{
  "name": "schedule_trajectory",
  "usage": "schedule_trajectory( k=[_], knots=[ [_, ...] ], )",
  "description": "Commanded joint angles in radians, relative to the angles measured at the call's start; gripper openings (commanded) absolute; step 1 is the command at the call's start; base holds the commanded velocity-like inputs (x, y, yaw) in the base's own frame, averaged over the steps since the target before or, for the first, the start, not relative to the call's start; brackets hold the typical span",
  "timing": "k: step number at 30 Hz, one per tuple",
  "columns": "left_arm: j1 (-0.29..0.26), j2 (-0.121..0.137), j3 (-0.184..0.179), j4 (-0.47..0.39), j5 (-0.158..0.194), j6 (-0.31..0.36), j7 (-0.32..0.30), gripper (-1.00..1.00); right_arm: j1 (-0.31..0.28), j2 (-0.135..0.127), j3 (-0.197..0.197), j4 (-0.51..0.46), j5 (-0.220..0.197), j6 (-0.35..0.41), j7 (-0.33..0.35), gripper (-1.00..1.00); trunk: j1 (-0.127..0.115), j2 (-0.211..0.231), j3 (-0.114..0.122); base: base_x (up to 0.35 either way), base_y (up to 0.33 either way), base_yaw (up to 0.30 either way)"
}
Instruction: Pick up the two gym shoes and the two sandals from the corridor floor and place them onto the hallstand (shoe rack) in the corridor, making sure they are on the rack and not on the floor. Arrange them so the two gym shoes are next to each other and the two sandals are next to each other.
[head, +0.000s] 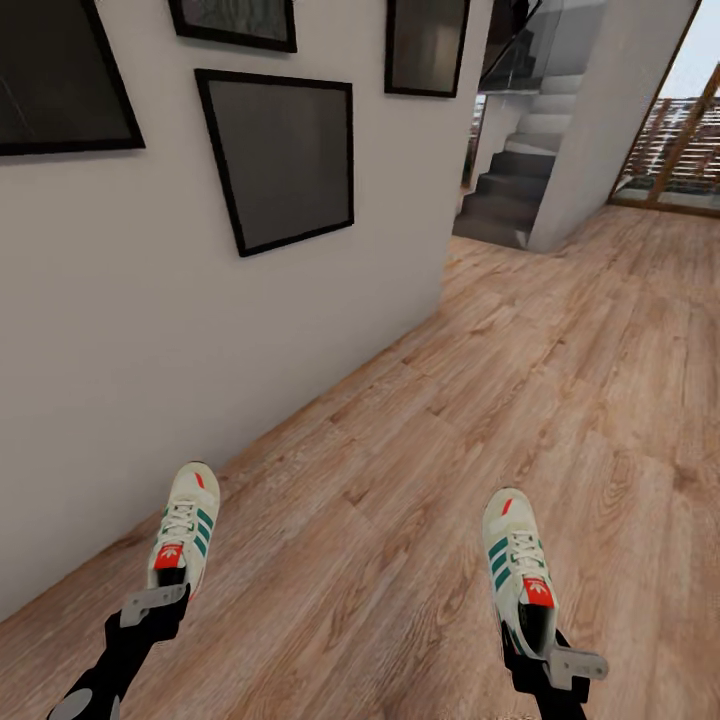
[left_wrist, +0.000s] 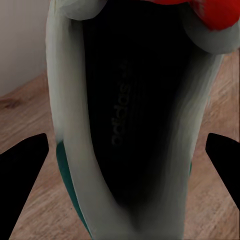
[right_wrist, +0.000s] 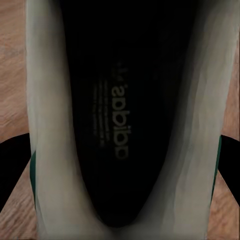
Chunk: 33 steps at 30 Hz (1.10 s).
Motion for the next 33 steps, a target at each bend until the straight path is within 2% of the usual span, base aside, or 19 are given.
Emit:
schedule_trajectory(
  k=[1, 18, 33],
  knots=[
    [-0.001, -0.001, 0.005, 0.0, -0.01, -0.006, -0.008, -1.0, -0.001, 0.001, -0.004, 0.001, 0.009, -0.003, 0.002, -1.0, 0.0, 0.0, -0.001, 0.0, 0.0, -0.296],
    [0.0, -0.002, 0.004, 0.0, -0.009, -0.012, -0.012, -1.0, -0.001, 0.001, -0.004, 0.002, 0.009, -0.003, 0.002, -1.0, 0.0, 0.0, -0.001, 0.013, 0.0, -0.296],
    [0.0, -0.003, 0.002, 0.0, -0.009, -0.011, -0.014, -1.0, -0.001, 0.003, -0.004, 0.002, 0.009, -0.003, 0.002, -1.0, 0.0, 0.0, -0.001, 0.295, 0.0, -0.297]
  ],
)
